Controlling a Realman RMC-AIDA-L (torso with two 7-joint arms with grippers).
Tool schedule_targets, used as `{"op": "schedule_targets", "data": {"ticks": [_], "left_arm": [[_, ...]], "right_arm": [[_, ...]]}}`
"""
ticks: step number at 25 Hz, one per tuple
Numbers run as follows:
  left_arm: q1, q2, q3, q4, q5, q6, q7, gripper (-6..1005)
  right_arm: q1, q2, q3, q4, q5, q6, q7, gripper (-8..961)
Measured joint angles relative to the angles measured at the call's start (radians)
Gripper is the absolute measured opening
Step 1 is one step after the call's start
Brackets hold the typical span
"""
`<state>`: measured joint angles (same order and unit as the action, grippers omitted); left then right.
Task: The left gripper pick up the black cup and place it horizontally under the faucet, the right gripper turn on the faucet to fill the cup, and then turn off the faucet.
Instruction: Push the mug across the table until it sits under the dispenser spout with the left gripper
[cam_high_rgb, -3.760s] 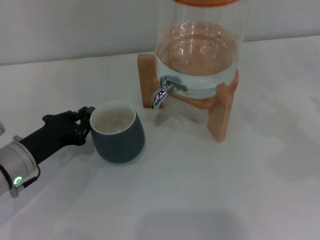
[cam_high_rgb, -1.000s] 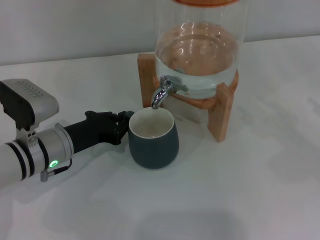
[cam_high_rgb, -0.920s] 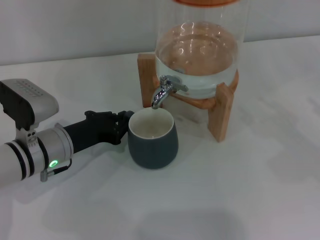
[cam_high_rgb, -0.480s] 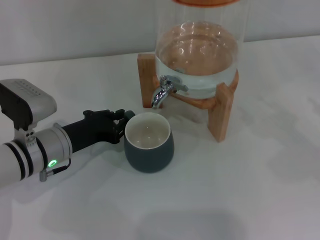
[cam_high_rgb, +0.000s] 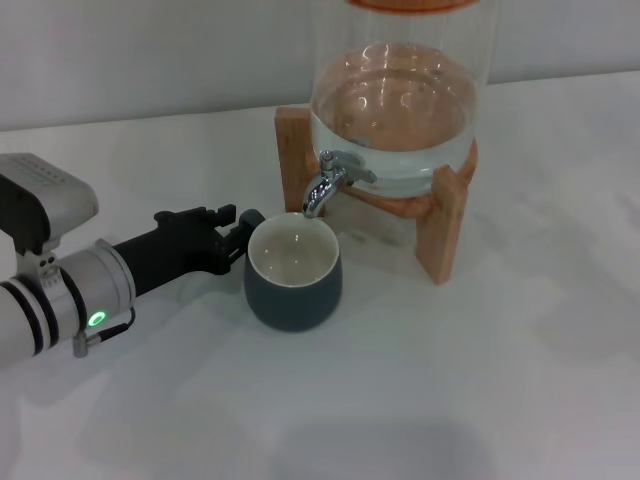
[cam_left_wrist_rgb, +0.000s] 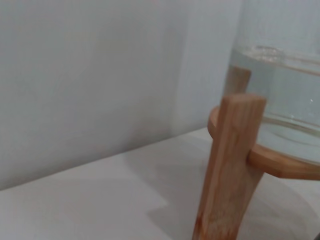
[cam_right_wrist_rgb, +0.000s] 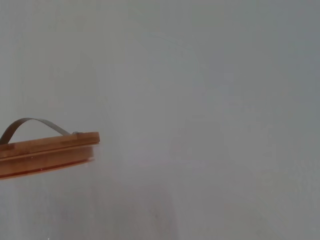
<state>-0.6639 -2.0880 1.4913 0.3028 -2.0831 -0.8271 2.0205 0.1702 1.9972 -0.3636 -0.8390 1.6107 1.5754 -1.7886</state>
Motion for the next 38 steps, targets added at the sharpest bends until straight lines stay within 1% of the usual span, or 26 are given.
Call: {"op": "schedule_targets", "data": {"ticks": [5,7,9,16,28,31,38], "left_arm": [[0.009,0.000,0.009,0.016,0.008,0.012,-0.001,300],[0.009,0.000,0.011,0.016,0.010,0.013,-0.003,335],[0.009,0.000,0.017,0.016,0.014,0.011,-0.004,341],[0.007,0.001,0.082,0.017,0.021,0.021,-0.019,361],[0.022,0.003,0.081,0.023,0.017,0.026,-0.013,394],[0.045,0.004,0.086,0.058,0.020,0.018,-0.016,403],[0.152,0.007,0.087,0.176,0.024,0.018,-0.016,423]], "right_arm": [[0.000,0.000,0.000,0.000,0.000,0.000,0.000,597],[0.000,0.000,0.001,0.000,0.000,0.000,0.000,597],[0.000,0.000,0.001,0.000,0.000,-0.001,0.000,597],[0.000,0.000,0.002,0.000,0.000,-0.003,-0.001,597],[-0.010,0.000,0.010,0.000,0.000,-0.001,-0.002,597],[-0.010,0.000,0.015,0.000,0.000,-0.001,-0.002,596],[-0.012,0.000,0.016,0.000,0.000,0.000,-0.002,596]]}}
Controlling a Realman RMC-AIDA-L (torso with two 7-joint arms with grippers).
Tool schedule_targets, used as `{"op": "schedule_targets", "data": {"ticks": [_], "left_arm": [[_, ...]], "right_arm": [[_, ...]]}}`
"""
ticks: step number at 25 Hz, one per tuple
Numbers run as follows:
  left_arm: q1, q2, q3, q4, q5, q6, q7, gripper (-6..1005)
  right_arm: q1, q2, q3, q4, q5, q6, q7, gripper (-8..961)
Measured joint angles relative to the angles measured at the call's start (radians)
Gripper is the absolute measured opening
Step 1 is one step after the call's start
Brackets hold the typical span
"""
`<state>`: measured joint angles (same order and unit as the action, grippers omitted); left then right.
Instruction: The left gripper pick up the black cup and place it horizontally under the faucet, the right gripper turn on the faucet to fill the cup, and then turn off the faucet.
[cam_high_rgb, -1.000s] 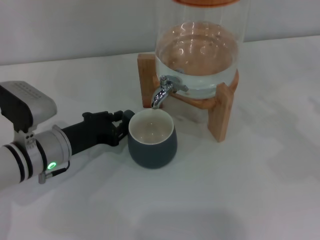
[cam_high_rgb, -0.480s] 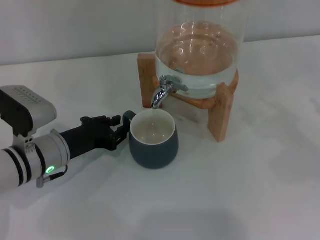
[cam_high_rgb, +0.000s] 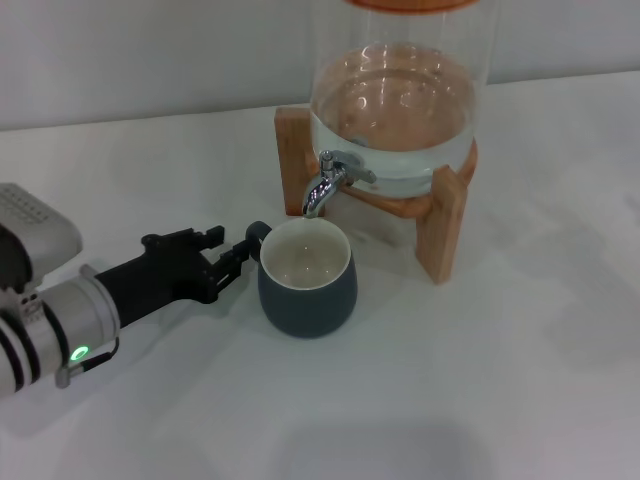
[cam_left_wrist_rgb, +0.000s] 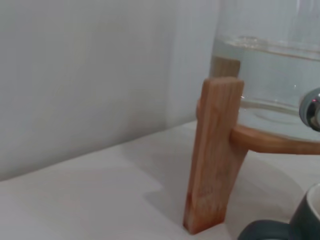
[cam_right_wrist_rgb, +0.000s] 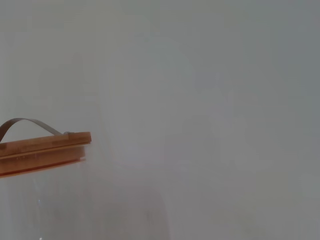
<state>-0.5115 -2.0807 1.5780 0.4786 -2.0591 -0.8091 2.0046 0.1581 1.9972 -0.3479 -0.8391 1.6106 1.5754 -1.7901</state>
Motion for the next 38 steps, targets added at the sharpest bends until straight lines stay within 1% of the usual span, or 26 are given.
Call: {"op": "schedule_targets", "data": {"ticks": [2,8,12,17,19,21,26,31,34,38], "left_arm": [[0.021,0.001,-0.005,0.016,0.000,0.004,-0.002,429],[0.046,0.003,-0.012,0.025,0.000,-0.002,0.000,447],[0.071,0.005,-0.014,0.055,0.001,-0.006,0.003,459],[0.152,0.008,-0.033,0.138,0.001,-0.008,0.004,471],[0.182,0.008,-0.052,0.168,0.001,-0.007,0.005,472],[0.221,0.007,-0.091,0.206,0.001,-0.007,0.005,474],[0.296,0.001,-0.160,0.291,-0.031,-0.010,0.006,673],[0.310,0.000,-0.205,0.300,-0.105,-0.028,0.006,848],[0.310,0.000,-0.254,0.292,-0.116,-0.054,-0.001,875],[0.302,0.003,-0.293,0.276,-0.116,-0.065,-0.038,876]], "right_arm": [[0.001,0.000,0.000,0.000,0.000,0.000,0.000,596],[0.002,-0.001,0.003,0.000,0.000,0.000,0.000,596],[-0.001,0.001,0.011,0.000,0.000,0.000,0.002,596],[-0.008,0.000,0.012,0.000,0.006,0.000,0.006,596],[-0.010,0.000,0.012,0.000,0.009,0.000,0.006,596],[-0.010,-0.002,0.012,-0.001,0.009,0.000,0.008,596],[-0.010,-0.001,0.012,-0.005,0.009,0.008,0.011,596],[-0.019,0.001,0.011,-0.006,0.004,0.033,0.012,596],[-0.032,0.001,0.004,-0.011,0.003,0.065,0.012,596],[-0.052,0.002,-0.005,-0.028,0.002,0.141,0.014,596]]}}
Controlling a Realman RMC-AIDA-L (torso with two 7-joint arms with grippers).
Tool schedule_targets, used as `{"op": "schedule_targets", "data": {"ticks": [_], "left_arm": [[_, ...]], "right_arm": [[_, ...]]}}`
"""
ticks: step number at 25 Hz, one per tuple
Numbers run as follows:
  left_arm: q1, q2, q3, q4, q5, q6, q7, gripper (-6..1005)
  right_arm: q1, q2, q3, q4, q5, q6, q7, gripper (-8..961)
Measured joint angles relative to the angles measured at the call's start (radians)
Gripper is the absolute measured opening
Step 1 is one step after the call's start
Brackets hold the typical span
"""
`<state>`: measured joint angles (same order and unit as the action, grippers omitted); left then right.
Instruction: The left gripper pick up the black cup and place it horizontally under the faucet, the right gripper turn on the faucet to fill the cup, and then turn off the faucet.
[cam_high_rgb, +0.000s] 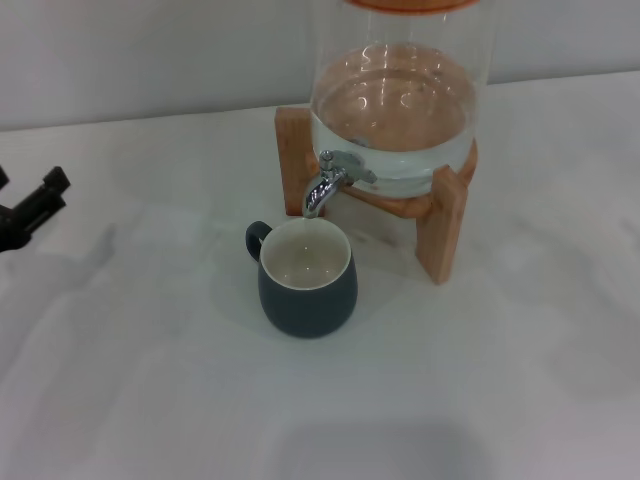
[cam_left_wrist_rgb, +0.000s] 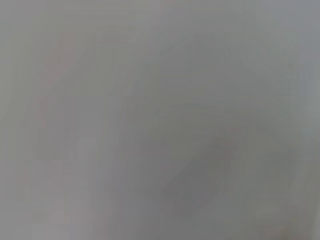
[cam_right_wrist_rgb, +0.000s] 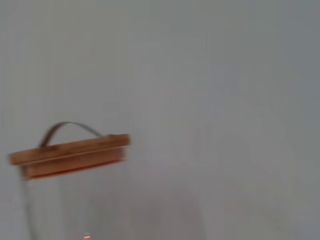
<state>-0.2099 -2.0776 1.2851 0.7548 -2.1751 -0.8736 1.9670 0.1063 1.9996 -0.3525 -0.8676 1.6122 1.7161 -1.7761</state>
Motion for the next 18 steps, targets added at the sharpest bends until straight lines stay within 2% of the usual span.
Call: {"op": "schedule_targets", "data": {"ticks": [4,12,18], "left_arm": [[-0.007,-0.001,-0.032,-0.017,0.001,-0.011,-0.009,876],[-0.049,-0.002,-0.079,-0.070,-0.004,-0.011,-0.009,878],[-0.051,-0.002,-0.080,-0.071,-0.023,0.002,-0.009,879]], "right_arm": [[-0.022,0.002,-0.055,-0.028,0.010,0.047,0.021,595],[-0.043,0.004,-0.390,-0.140,0.058,0.062,0.088,595],[-0.034,0.007,-0.634,-0.282,0.121,-0.003,0.157,595]]}}
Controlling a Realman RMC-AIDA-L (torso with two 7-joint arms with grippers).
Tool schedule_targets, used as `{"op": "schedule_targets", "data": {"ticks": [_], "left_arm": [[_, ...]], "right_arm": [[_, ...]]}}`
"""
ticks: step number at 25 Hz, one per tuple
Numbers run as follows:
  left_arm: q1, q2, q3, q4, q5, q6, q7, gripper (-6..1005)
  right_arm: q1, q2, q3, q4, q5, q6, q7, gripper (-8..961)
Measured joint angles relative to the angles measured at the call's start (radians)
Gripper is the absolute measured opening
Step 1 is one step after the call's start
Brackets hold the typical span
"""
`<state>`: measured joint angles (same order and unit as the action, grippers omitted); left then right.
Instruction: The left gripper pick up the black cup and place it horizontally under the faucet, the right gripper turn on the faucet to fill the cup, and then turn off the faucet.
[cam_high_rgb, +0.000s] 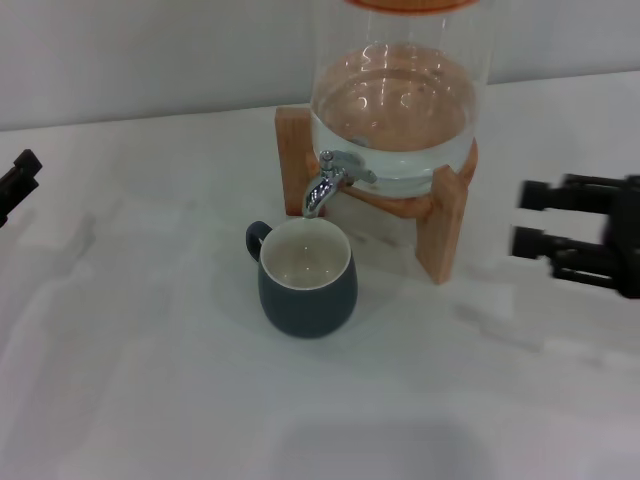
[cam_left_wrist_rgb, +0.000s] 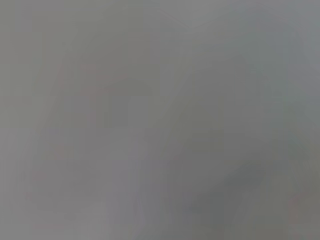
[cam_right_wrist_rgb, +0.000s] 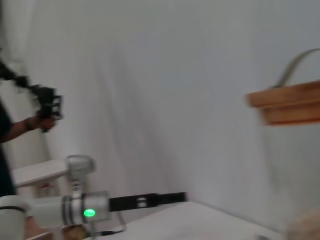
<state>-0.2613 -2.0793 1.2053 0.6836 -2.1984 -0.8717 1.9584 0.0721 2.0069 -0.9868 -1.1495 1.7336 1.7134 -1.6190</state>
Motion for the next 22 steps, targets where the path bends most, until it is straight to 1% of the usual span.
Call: {"op": "schedule_targets", "data": {"ticks": [6,9,11,14,17,19,22], "left_arm": [[0.002,0.000,-0.026,-0.007,-0.006,-0.002,0.000,879],[0.001,0.001,-0.030,-0.013,-0.006,-0.008,-0.001,879],[0.001,0.002,-0.030,-0.013,-0.005,-0.009,-0.001,879],[0.004,0.003,-0.030,-0.008,-0.003,-0.009,-0.001,879],[0.004,0.003,-0.030,-0.005,-0.005,-0.009,-0.001,879],[0.003,0.003,-0.035,-0.005,-0.005,-0.009,-0.001,879],[0.002,0.003,-0.048,-0.005,-0.004,-0.010,-0.001,879]], "right_arm": [[-0.003,0.001,-0.182,-0.151,0.026,-0.132,0.087,595],[-0.013,0.000,-0.266,-0.236,0.006,-0.250,0.126,595],[-0.024,-0.001,-0.316,-0.275,-0.011,-0.354,0.163,595],[-0.028,-0.001,-0.346,-0.282,-0.014,-0.440,0.204,595],[-0.026,-0.001,-0.374,-0.269,-0.006,-0.496,0.218,595],[-0.023,0.000,-0.417,-0.267,-0.005,-0.554,0.222,595],[-0.019,0.000,-0.453,-0.271,-0.005,-0.590,0.230,594]]}}
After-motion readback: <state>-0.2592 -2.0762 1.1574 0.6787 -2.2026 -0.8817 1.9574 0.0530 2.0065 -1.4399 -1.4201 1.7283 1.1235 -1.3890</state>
